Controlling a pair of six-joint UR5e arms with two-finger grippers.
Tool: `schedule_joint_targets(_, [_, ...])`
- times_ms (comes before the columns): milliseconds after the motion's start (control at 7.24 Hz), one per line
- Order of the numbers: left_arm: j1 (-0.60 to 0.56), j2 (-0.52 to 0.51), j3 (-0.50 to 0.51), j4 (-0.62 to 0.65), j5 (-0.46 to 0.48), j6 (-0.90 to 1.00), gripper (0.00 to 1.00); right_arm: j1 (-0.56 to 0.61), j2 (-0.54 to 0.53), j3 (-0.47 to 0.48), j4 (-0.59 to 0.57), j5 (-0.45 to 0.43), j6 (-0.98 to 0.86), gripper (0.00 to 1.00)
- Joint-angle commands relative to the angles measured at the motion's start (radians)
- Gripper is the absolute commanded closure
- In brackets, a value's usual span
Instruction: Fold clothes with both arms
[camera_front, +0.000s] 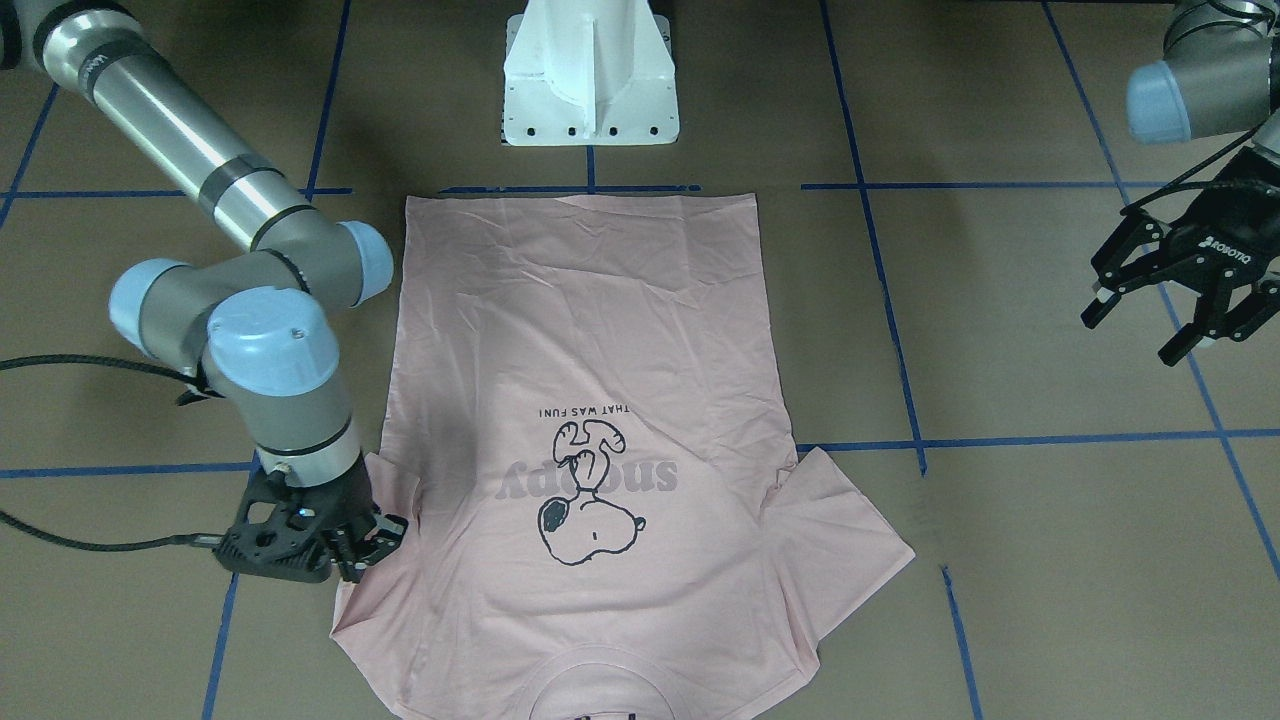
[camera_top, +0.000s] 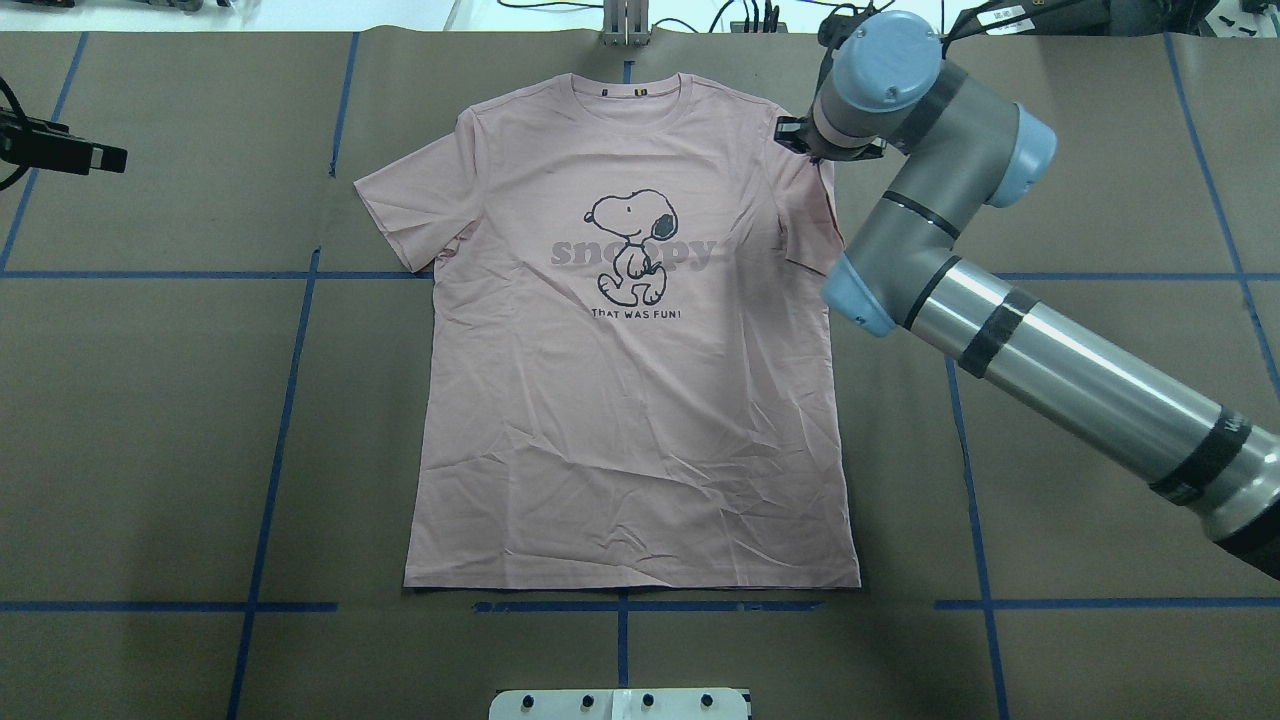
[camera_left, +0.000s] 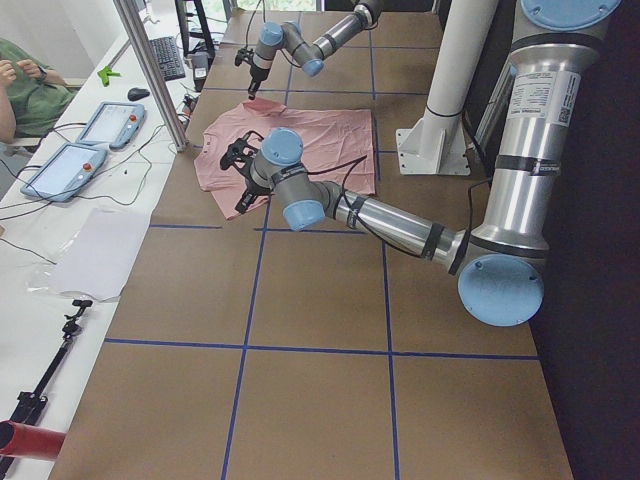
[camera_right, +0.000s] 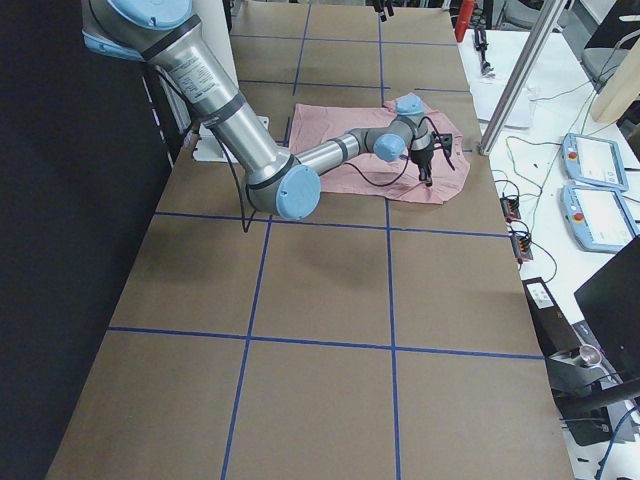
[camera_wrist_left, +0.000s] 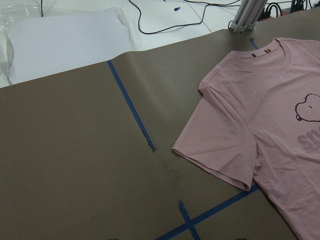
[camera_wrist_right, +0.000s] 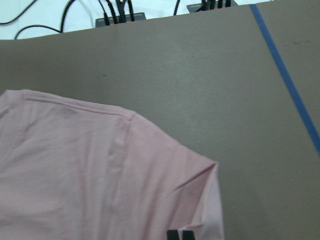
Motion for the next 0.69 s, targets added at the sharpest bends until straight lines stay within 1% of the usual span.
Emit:
schedule_joint_targets(0, [0.000,-0.003,0.001,0.003,0.001,0.000,0.00,-0.099,0.088,-0.016,-0.038,-0.112,0.112,1.00])
schedule_joint_targets(138, [0.002,-0.004,0.001,0.003,0.001,-0.002,0.00,-0.111,0.091,-0.019,-0.035,-0.129,0.106,1.00])
schedule_joint_targets(276, [0.002,-0.004,0.003,0.003,0.001,-0.002,0.00,-0.118,0.088,-0.030,-0.035,-0.146,0.089,0.01])
schedule_joint_targets(414, [0.004,-0.006,0.007,0.003,0.001,-0.002,0.00,-0.112,0.086,-0.031,-0.033,-0.147,0.053,0.00])
schedule_joint_targets(552, [0.020,-0.007,0.015,0.004,0.002,0.000,0.00,-0.078,0.089,-0.031,-0.035,-0.118,-0.021,0.00])
